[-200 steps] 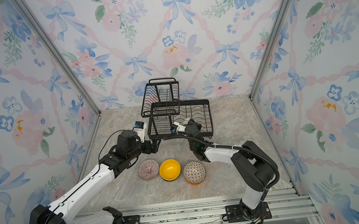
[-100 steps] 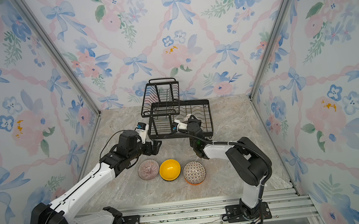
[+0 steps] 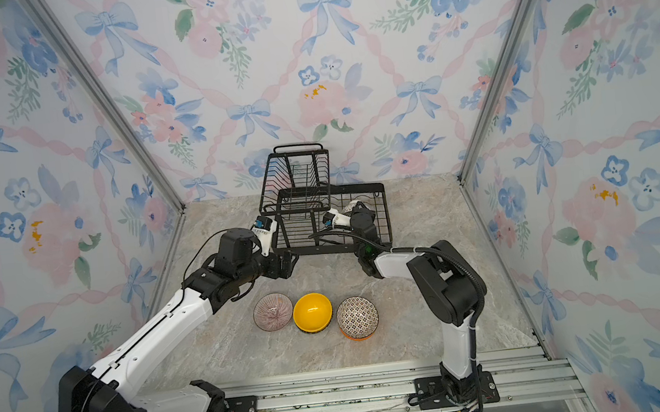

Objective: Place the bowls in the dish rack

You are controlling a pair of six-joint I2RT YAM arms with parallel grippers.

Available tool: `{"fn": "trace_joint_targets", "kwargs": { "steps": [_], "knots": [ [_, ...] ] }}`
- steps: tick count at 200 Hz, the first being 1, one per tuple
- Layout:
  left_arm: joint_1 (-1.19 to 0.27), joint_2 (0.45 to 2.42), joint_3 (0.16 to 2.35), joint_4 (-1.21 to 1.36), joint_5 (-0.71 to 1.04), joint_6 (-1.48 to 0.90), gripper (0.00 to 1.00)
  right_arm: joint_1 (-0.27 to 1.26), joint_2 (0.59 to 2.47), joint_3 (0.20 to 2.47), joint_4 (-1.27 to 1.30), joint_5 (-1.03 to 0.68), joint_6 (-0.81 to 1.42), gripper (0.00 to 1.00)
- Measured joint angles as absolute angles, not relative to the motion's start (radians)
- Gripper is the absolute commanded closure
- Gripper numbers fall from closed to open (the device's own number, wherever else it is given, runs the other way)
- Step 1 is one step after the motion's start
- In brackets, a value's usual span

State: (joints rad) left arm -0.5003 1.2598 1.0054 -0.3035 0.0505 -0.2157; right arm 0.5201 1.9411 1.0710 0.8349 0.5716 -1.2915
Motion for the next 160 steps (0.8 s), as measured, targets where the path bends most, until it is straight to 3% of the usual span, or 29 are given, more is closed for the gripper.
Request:
{"fn": "trace_joint_targets", "kwargs": {
  "steps": [160],
  "knots": [
    [-0.5, 1.282, 1.044, -0.366, 0.051, -0.209, 0.02, 0.471, 2.165, 1.277, 0.884, 0.467, -1.329, 1.0]
  ]
}}
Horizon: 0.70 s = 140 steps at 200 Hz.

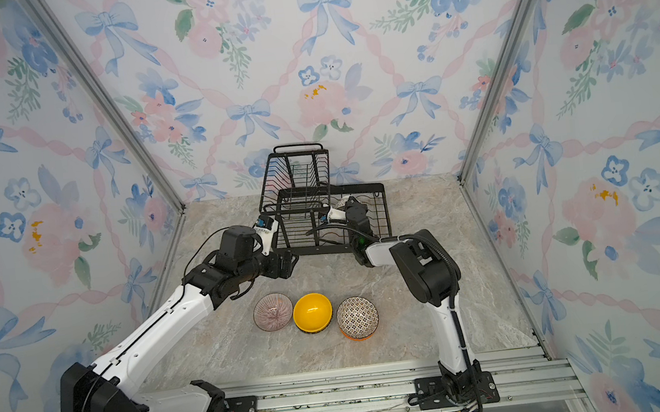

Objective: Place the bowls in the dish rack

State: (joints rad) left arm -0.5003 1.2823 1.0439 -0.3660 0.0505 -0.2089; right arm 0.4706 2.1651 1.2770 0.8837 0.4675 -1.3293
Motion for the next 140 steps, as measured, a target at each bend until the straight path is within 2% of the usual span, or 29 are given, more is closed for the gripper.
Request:
{"fn": "trace_joint_targets", "kwargs": {
  "steps": [140],
  "knots": [
    [-0.5, 1.305, 1.048, -0.369, 0.051, -0.209, 0.02, 0.385, 2.255, 1.407, 0.883, 0.461, -1.415, 1.0]
  ]
}}
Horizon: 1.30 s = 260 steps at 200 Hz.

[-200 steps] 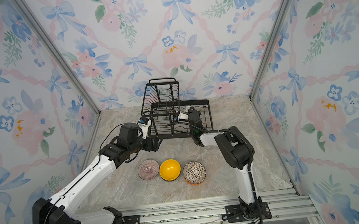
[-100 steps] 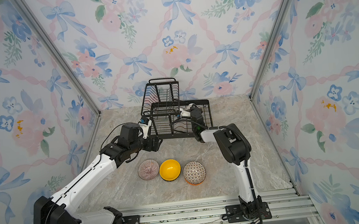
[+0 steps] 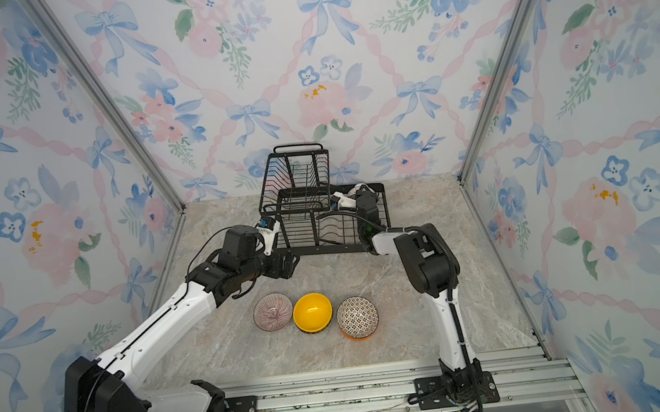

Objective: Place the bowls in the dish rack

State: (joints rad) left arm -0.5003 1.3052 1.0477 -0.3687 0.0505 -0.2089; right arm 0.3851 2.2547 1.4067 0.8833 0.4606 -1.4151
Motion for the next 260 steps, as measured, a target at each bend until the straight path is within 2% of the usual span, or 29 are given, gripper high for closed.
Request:
{"fn": "trace_joint_targets", "kwargs": {
  "steps": [260],
  "knots": [
    [-0.51, 1.313, 1.049, -0.392, 0.05, -0.209, 0.02, 0.435, 2.497, 1.631, 1.087, 0.296, -1.375, 1.0]
  ]
}}
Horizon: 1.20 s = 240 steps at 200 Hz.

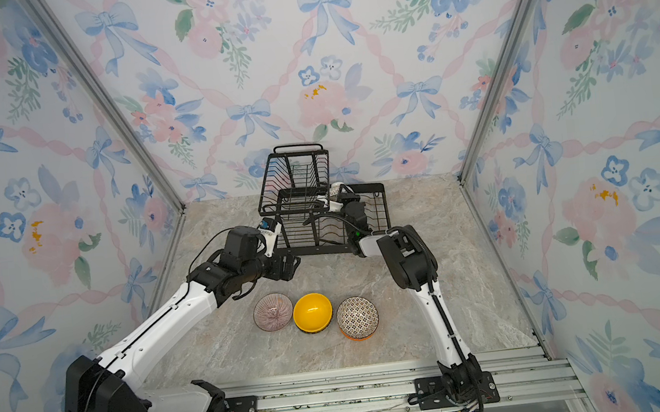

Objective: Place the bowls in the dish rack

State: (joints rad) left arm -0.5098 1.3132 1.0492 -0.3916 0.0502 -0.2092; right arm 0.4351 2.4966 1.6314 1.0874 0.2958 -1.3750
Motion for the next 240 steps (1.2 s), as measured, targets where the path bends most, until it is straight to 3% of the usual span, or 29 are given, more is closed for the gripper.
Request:
{"fn": "trace_joint_targets", "kwargs": {
  "steps": [240],
  "knots": [
    [-0.517, 1.33, 1.047, -0.392, 0.05, -0.209, 0.02, 0.46, 2.569, 1.74, 1.111, 0.304, -1.245, 1.0]
  ]
}}
